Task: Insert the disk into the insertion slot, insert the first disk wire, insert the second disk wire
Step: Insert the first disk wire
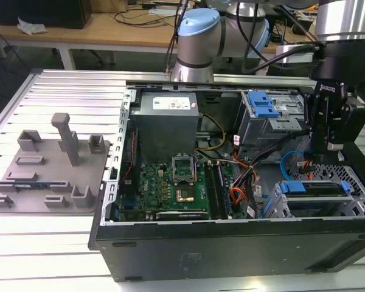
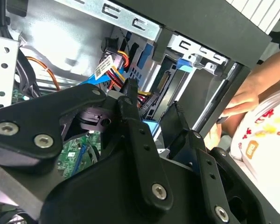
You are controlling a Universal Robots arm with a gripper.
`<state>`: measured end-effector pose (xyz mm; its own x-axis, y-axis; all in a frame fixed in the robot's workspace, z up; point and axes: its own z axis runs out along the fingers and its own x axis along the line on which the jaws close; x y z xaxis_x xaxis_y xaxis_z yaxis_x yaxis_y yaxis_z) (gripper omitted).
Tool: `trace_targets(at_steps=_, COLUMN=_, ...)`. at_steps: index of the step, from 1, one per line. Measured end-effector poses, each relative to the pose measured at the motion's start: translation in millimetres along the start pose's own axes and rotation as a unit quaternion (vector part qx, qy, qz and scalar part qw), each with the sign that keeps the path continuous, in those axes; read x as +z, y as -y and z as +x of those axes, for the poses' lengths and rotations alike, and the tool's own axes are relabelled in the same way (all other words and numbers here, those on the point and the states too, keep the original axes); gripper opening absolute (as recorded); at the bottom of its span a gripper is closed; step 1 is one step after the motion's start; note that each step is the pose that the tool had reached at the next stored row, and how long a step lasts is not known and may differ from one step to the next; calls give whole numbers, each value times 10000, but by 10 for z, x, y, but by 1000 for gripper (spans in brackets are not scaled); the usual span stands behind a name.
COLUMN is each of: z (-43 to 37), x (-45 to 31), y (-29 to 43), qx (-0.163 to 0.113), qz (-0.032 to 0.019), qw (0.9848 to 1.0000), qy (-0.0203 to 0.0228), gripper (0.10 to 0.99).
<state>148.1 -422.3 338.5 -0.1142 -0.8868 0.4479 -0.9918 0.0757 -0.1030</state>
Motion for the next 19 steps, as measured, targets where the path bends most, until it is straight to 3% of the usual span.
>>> trace_targets(at_steps=5, z=-48, x=-17, y=-4, qx=0, qz=3, qw=10000, qy=-32, gripper=471)
trace_targets(at_steps=6, z=-66, x=-23, y=-6, qx=-1, qz=5, qw=10000, qy=-44, gripper=380)
trace_targets(at_steps=9, z=-97, x=-33, y=-9, qx=-3, qz=10, qw=10000, qy=-83, gripper=380)
trace_targets(at_steps=19, z=-107, x=-6, y=-11, qx=-3, qz=11, qw=10000, qy=-92, gripper=380)
